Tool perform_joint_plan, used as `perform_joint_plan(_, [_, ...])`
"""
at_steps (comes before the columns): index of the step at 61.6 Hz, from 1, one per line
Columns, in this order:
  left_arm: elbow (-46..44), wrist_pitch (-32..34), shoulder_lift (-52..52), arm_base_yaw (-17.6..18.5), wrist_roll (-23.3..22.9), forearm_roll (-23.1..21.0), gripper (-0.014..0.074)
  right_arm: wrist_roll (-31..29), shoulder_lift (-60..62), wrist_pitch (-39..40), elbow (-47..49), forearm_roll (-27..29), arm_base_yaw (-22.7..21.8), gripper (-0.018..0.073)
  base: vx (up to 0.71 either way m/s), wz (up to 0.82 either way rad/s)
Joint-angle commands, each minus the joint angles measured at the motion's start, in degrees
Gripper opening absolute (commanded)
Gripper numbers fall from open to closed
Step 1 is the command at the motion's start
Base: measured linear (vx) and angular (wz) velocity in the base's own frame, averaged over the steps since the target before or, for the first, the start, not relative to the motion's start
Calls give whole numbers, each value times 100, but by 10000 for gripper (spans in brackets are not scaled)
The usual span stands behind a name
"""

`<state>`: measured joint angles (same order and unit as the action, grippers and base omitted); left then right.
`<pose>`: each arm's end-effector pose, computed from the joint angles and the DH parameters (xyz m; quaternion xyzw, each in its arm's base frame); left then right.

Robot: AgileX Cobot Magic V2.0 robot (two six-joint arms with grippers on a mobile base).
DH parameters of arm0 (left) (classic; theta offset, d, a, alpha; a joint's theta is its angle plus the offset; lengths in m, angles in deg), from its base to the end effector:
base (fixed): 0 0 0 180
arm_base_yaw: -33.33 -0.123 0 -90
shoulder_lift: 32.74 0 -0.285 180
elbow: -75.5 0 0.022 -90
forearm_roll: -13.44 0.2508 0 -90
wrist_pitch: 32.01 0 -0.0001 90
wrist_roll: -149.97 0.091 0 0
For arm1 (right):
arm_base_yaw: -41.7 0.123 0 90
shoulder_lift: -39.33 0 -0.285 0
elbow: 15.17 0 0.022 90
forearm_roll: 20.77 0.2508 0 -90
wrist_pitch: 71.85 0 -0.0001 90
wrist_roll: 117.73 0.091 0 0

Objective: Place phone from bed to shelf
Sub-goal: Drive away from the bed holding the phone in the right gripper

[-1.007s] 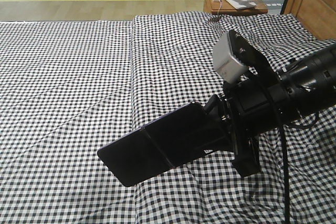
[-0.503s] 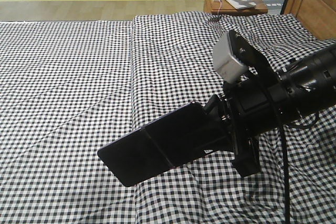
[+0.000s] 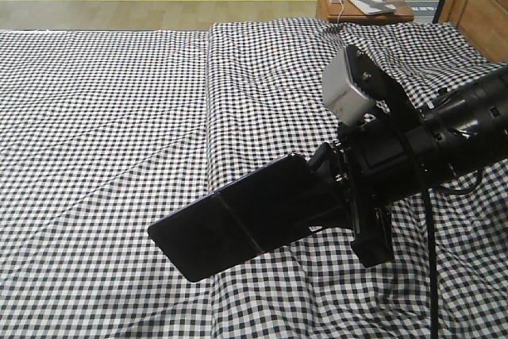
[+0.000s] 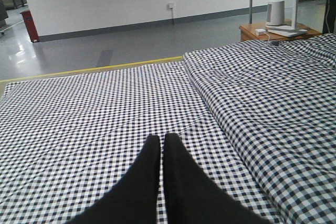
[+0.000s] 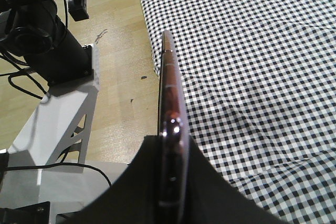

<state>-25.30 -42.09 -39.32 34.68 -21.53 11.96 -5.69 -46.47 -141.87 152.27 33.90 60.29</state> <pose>0.0559 -0.0017 0.1867 0.0558 0.7402 0.0316 0.6693 0.2184 0.1471 0.3391 -0.5240 0.7205 0.3670 0.2676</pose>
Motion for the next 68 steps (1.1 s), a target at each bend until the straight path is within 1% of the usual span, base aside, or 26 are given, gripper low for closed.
perform_joint_plan(1, [-132,404,30,-8,-33,-52,1,-15,187,-369,144,480,4,-3,-4,11])
perform_joint_plan(32, [-132,404,30,-8,-33,-52,1,-15,187,-369,144,480,4,-3,-8,21])
perform_joint_plan(68, [-132,404,30,-8,-33,-52,1,-15,187,-367,144,486,4,-3,-13,49])
